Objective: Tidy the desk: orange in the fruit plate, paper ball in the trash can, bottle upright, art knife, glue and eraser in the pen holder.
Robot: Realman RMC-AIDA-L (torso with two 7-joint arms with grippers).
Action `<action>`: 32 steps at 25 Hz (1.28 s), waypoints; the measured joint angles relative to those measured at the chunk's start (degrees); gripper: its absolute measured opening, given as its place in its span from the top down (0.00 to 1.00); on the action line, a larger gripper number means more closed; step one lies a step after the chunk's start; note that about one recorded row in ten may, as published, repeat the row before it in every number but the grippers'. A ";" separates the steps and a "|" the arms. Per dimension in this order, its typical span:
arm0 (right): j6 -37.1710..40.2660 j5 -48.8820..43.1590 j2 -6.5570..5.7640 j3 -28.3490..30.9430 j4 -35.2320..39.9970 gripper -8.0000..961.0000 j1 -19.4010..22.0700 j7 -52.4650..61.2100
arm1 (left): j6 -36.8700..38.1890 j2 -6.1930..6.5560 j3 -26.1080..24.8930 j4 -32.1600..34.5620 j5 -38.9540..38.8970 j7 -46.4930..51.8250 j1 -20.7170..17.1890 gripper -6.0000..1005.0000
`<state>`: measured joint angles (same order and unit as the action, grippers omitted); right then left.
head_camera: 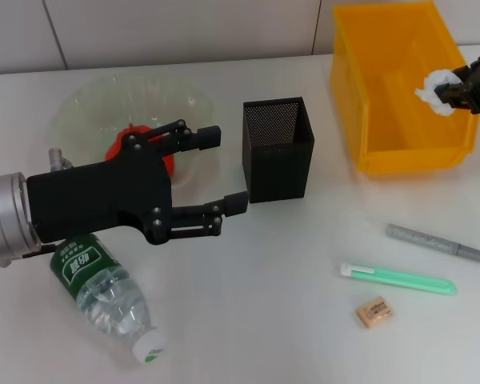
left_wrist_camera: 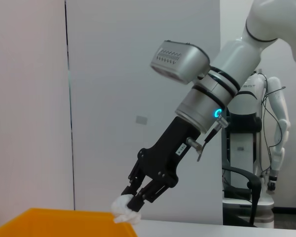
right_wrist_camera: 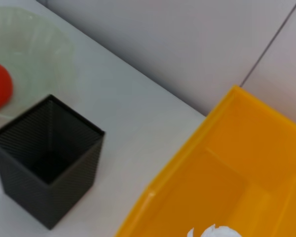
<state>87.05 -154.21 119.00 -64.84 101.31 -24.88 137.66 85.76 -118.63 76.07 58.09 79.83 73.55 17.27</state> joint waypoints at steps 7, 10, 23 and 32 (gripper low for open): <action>-6.11 -0.52 -0.08 1.57 -8.56 0.72 -2.07 -3.23 | 0.03 -0.04 0.07 0.00 0.13 -0.08 0.08 0.16; -8.41 -0.55 -0.08 2.64 -11.96 0.72 -3.27 -4.59 | 0.03 -0.02 0.06 -0.06 0.14 -0.08 0.08 0.16; -18.25 -2.13 -0.07 2.66 -20.35 0.73 -5.20 -6.36 | 0.02 0.07 0.04 -0.03 -0.02 0.04 -0.20 0.16; -23.20 -0.32 0.23 2.26 -20.94 0.53 -3.91 -6.27 | 0.02 -0.02 0.04 0.01 0.17 0.11 -0.06 0.16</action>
<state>63.85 -154.53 119.23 -62.58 80.37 -28.78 131.39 85.78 -118.65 76.10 58.10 79.99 73.66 17.22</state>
